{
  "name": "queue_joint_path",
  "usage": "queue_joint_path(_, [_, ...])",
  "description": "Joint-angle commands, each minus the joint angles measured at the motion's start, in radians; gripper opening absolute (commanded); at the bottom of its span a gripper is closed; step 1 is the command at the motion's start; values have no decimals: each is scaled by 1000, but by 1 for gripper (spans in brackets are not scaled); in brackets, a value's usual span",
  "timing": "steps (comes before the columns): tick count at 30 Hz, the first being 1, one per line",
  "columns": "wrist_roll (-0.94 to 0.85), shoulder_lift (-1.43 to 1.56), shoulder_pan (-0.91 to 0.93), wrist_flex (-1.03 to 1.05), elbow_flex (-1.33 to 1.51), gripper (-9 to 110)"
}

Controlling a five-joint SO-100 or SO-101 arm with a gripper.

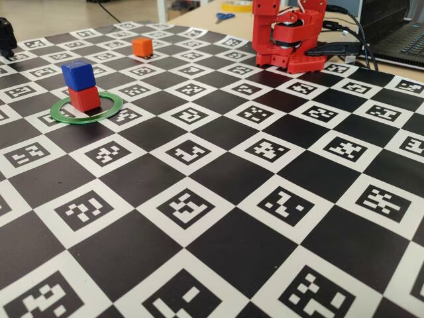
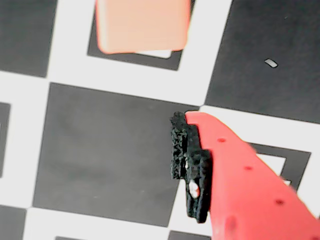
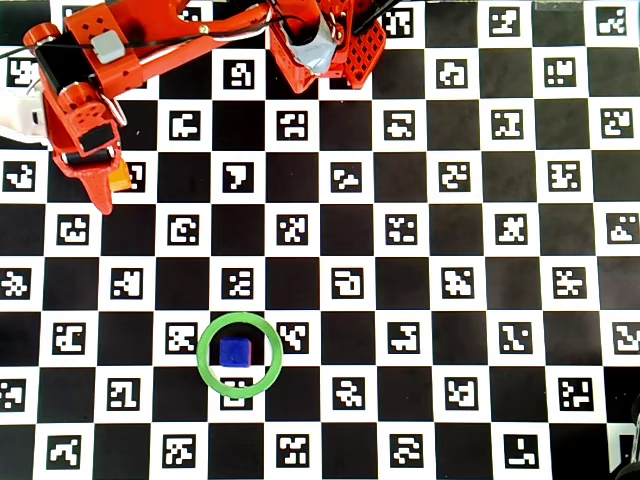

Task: Grab the red cube then put it in the green circle then put the blue cube on top and finally the orange cube on top

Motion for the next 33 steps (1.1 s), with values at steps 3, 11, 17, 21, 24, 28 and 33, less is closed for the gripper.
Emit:
queue_joint_path(3, [-20,81,18,-49,37,40])
queue_joint_path(11, [-41,57,34,-107,115,40])
queue_joint_path(17, [-61,26,46,-163,167,40])
queue_joint_path(21, [-67,8,51,-195,198,40])
queue_joint_path(24, [-67,-3,51,-227,229,40])
queue_joint_path(28, [-67,-29,49,-264,253,40])
queue_joint_path(33, [-66,-61,49,-304,265,40])
